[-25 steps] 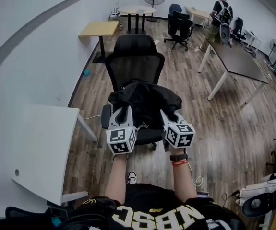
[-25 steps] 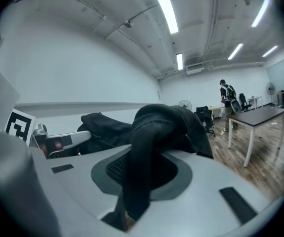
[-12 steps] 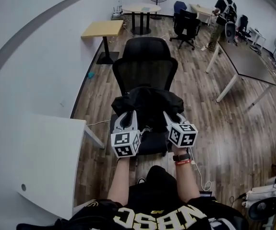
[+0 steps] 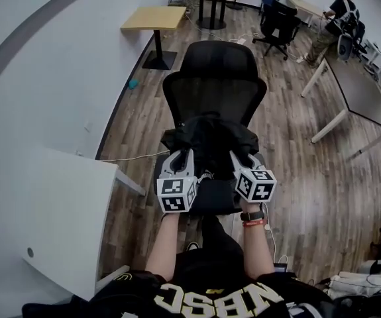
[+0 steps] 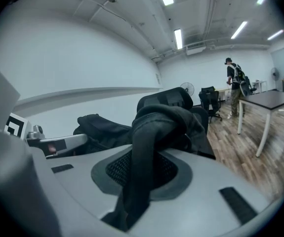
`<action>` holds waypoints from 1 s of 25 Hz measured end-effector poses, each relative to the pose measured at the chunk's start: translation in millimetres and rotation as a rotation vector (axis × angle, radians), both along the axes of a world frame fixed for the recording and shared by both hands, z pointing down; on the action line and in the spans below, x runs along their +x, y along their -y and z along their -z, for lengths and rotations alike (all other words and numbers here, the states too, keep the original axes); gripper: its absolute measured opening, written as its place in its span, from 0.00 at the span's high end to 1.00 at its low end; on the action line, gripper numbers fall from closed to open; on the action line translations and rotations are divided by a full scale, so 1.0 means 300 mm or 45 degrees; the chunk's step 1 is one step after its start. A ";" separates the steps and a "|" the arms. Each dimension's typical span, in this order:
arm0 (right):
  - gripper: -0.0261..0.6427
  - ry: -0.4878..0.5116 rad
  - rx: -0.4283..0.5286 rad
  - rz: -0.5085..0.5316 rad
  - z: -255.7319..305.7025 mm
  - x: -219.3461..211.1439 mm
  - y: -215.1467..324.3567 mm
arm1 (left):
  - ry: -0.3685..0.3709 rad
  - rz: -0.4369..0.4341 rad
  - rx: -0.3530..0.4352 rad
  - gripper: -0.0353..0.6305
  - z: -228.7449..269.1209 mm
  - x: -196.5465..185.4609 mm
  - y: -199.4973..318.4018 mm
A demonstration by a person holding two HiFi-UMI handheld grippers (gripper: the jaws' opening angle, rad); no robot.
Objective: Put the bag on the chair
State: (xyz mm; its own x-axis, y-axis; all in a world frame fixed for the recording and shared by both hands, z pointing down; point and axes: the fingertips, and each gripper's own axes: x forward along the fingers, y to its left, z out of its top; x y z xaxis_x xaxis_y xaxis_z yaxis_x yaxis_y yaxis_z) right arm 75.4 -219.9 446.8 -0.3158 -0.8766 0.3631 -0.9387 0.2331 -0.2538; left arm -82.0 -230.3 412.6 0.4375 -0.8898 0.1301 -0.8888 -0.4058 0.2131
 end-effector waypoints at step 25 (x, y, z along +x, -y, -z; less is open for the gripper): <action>0.84 -0.009 -0.456 0.106 -0.661 0.125 0.516 | 0.131 0.071 -0.538 0.87 -0.683 0.105 0.498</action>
